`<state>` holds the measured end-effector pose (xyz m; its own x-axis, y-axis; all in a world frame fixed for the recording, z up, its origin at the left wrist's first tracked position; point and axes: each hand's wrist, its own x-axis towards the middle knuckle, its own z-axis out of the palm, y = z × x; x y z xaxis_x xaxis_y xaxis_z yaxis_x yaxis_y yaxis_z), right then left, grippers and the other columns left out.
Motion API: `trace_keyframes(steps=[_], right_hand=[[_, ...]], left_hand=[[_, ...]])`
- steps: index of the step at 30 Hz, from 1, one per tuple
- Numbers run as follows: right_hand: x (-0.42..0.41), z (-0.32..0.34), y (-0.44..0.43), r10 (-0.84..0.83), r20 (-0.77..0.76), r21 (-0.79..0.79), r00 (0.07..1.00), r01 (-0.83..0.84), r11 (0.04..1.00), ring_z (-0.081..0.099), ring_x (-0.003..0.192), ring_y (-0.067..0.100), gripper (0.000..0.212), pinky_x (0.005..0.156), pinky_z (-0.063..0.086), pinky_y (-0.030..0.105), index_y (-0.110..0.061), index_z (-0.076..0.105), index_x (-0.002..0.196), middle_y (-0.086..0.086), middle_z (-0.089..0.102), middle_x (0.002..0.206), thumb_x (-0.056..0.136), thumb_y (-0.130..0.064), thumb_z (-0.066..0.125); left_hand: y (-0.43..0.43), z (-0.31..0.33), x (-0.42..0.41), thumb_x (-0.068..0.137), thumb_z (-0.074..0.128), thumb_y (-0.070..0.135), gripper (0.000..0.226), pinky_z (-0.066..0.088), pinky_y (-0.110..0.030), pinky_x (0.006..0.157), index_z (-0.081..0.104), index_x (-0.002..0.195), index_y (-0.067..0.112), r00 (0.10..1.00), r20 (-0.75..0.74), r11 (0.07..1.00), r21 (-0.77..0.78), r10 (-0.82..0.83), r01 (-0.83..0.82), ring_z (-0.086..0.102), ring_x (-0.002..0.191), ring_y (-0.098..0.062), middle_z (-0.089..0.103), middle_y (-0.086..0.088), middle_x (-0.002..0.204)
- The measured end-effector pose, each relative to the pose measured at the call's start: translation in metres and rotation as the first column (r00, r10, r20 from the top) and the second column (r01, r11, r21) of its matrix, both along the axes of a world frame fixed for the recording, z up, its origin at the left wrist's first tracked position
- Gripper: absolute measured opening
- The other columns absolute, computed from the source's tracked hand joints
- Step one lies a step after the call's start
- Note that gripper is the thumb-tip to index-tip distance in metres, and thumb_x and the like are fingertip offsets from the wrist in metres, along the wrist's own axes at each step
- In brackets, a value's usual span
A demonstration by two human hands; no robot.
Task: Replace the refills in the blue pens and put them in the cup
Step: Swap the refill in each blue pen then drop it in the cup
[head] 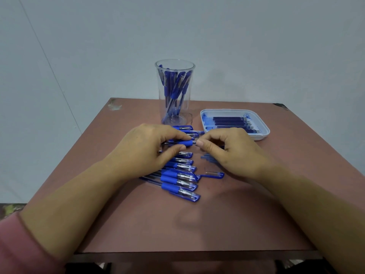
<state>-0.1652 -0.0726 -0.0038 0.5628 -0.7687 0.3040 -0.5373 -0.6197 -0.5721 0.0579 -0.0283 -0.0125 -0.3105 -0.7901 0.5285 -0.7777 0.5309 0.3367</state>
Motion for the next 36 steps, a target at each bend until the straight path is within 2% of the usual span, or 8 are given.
trace_keyframes(steps=[2, 9, 14, 17, 20, 25, 30, 36], right_hand=[[0.001, 0.0, -0.001, 0.012, 0.065, 0.029, 0.998, -0.013, 1.0, 0.063, 0.077, 0.002, 0.003, 0.071, 0.049, 0.016, -0.033, 0.069, 0.088, -0.012, 0.069, 0.079, 0.088, -0.032, 0.067], [-0.004, 0.0, -0.004, -0.028, 0.193, 0.009, 0.981, 0.026, 1.0, 0.066, 0.076, 0.003, 0.024, 0.071, 0.05, 0.013, -0.039, 0.066, 0.08, -0.011, 0.07, 0.079, 0.079, -0.018, 0.079], [-0.018, 0.01, -0.006, 0.06, -0.177, -0.036, 0.982, -0.067, 0.997, 0.058, 0.086, -0.01, 0.017, 0.075, 0.039, 0.004, -0.031, 0.073, 0.096, -0.028, 0.061, 0.085, 0.086, -0.017, 0.07], [-0.014, 0.01, -0.005, 0.155, -0.376, -0.046, 0.914, -0.185, 0.982, 0.048, 0.091, -0.003, 0.015, 0.081, 0.037, 0.009, -0.028, 0.072, 0.101, -0.024, 0.056, 0.088, 0.09, -0.02, 0.066], [-0.008, 0.008, -0.004, 0.194, -0.436, -0.072, 0.879, -0.249, 0.966, 0.044, 0.097, 0.005, 0.018, 0.089, 0.039, 0.023, -0.03, 0.071, 0.104, -0.015, 0.06, 0.095, 0.091, -0.02, 0.064], [-0.014, 0.011, -0.006, 0.168, -0.342, -0.091, 0.925, -0.211, 0.973, 0.042, 0.094, -0.005, 0.023, 0.082, 0.034, 0.012, -0.034, 0.067, 0.11, -0.026, 0.053, 0.091, 0.093, -0.02, 0.062], [-0.012, 0.009, -0.003, 0.047, -0.081, -0.177, 0.996, -0.061, 0.982, 0.056, 0.096, 0.005, 0.021, 0.084, 0.047, 0.023, -0.029, 0.065, 0.106, -0.015, 0.062, 0.099, 0.085, -0.035, 0.069], [-0.006, 0.006, -0.005, 0.037, -0.077, -0.166, 0.996, -0.05, 0.985, 0.059, 0.086, 0.004, 0.01, 0.077, 0.048, 0.022, -0.024, 0.071, 0.092, -0.012, 0.065, 0.088, 0.088, -0.031, 0.067]], left_hand=[[0.0, 0.0, 0.0, 0.087, 0.051, 0.051, 0.034, 0.056, -0.037, 0.069, 0.068, 0.113, 0.037, 1.0, -0.006, 1.0, 0.006, -0.001, 0.001, 0.068, 0.08, -0.007, 0.072, 0.017, 0.101], [-0.002, 0.001, 0.005, 0.087, 0.054, 0.05, 0.032, 0.055, -0.037, 0.066, 0.07, 0.111, 0.036, 0.998, -0.048, 0.997, 0.061, 0.05, -0.047, 0.068, 0.072, -0.01, 0.073, 0.015, 0.09], [-0.004, 0.003, 0.012, 0.087, 0.064, 0.041, 0.024, 0.056, -0.04, 0.065, 0.07, 0.11, 0.037, 0.995, 0.0, 0.994, 0.05, 0.1, -0.1, 0.066, 0.072, -0.008, 0.073, 0.014, 0.089], [-0.004, 0.003, 0.013, 0.086, 0.06, 0.045, 0.028, 0.056, -0.039, 0.068, 0.07, 0.111, 0.037, 0.994, 0.015, 0.992, 0.064, 0.109, -0.109, 0.067, 0.075, -0.009, 0.073, 0.013, 0.09], [-0.003, 0.002, 0.011, 0.086, 0.06, 0.044, 0.027, 0.055, -0.037, 0.068, 0.07, 0.111, 0.037, 0.993, 0.042, 0.991, 0.075, 0.109, -0.112, 0.066, 0.075, -0.008, 0.074, 0.013, 0.092], [-0.002, 0.003, 0.007, 0.088, 0.069, 0.032, 0.024, 0.055, -0.035, 0.068, 0.072, 0.112, 0.034, 0.995, 0.046, 0.994, 0.061, 0.091, -0.094, 0.065, 0.074, -0.006, 0.074, 0.014, 0.097], [-0.002, 0.001, 0.004, 0.086, 0.06, 0.044, 0.028, 0.056, -0.038, 0.068, 0.071, 0.11, 0.035, 0.999, -0.018, 0.999, 0.046, 0.029, -0.028, 0.068, 0.077, -0.009, 0.073, 0.016, 0.096], [0.0, 0.003, 0.002, 0.086, 0.06, 0.044, 0.028, 0.057, -0.036, 0.071, 0.071, 0.11, 0.034, 0.999, -0.038, 0.999, 0.038, 0.01, -0.008, 0.069, 0.08, -0.008, 0.073, 0.017, 0.099]])
